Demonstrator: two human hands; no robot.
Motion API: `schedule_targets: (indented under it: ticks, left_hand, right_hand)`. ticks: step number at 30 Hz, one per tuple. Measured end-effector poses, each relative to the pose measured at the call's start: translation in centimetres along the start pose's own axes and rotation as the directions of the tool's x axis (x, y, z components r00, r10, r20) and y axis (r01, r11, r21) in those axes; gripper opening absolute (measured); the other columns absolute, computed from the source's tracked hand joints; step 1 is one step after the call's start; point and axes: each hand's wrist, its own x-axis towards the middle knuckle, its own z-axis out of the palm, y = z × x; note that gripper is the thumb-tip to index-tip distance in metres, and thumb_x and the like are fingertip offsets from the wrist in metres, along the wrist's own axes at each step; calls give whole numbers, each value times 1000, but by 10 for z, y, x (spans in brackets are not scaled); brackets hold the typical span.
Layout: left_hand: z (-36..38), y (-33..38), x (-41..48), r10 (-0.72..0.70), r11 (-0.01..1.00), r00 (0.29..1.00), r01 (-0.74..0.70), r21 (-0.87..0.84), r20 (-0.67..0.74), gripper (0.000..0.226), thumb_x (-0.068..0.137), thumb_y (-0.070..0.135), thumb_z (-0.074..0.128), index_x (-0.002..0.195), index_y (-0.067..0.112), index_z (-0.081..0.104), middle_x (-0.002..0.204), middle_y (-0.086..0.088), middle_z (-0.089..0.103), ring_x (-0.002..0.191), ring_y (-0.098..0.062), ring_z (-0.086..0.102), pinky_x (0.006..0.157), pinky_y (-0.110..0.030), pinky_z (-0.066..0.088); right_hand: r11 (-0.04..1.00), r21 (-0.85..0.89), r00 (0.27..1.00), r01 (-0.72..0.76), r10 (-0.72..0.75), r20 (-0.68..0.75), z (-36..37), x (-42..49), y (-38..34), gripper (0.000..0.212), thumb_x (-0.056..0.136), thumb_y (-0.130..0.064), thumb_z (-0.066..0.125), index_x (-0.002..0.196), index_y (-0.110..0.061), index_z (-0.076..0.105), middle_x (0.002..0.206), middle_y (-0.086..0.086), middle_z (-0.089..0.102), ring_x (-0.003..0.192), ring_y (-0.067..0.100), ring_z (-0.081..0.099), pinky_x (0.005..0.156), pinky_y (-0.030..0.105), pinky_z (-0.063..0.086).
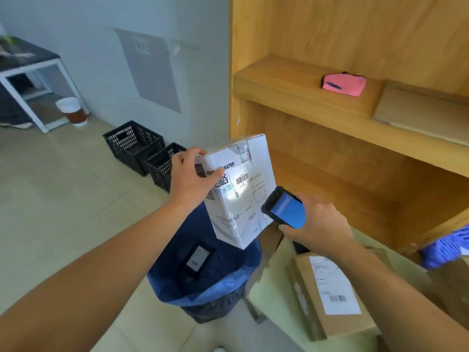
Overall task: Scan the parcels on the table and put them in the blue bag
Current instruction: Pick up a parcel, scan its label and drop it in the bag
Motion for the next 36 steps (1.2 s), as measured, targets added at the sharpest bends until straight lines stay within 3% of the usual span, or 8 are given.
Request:
schedule_targets:
  ticks: [10,13,19,22,26,30,33,36]
  left_hand:
    - [-42,-96,25,-99,995,994,99,22,34,52,70,55,79,113,50,49,129,3,40,114,-17,57,99,-40,54]
    - [-41,-127,18,-175,984,982,172,41,72,55,69,57,77,115,44,51,126,4,39,111,-19,61,98,-41,56]
    - [-8,-210,-13,-379,924,922,371,95,83,53,71,57,78,114,39,53,114,7,42,107,-19,62,99,-42,54]
    - [24,-268,-43,-438,897,895,426,121,90,56,65,64,72,111,40,53,110,7,49,114,-24,58,100,-43,52]
    - [63,-332,-66,-455,885,883,435,165,112,63,66,65,70,120,36,56,124,-1,56,108,-22,62,95,-44,54]
    - [96,-369,-72,-439,894,895,426,136,76,55,83,46,76,131,28,56,129,4,57,106,-11,63,96,-38,54]
    - [113,-377,-69,-449,887,888,429,172,100,74,93,37,70,156,27,33,148,6,51,125,-12,57,109,-39,46]
    - [119,-363,-68,-490,854,856,434,286,163,89,96,49,62,163,39,4,171,6,20,152,-20,32,118,-51,34]
  right_hand:
    - [999,19,992,-49,46,117,53,42,-72,86,70,-73,63,139,-27,42,135,-4,52,117,22,54,88,43,52]
    - [992,86,987,-89,76,142,73,47,-80,89,73,-67,69,145,-24,39,141,-3,50,124,22,51,95,43,49]
    - [927,333,985,-174,165,55,140,65,-72,83,68,-66,72,138,-28,46,123,-2,60,100,24,64,85,42,56]
    - [919,357,986,-165,160,44,201,72,-65,79,70,-55,77,137,-24,49,123,-1,58,106,19,57,88,32,45]
    - [944,295,986,-147,114,126,287,75,-62,80,70,-57,75,139,-27,45,125,-4,53,106,17,54,84,34,46]
    - [946,284,973,-154,95,210,345,74,-61,88,70,-65,73,143,-32,38,133,-9,49,118,16,51,93,40,49]
    - [947,278,967,-159,92,238,364,68,-59,87,70,-65,73,142,-33,37,133,-9,48,119,16,50,89,39,48]
    - [961,239,972,-136,82,220,366,64,-58,84,69,-65,71,139,-32,38,129,-7,50,116,18,50,86,39,48]
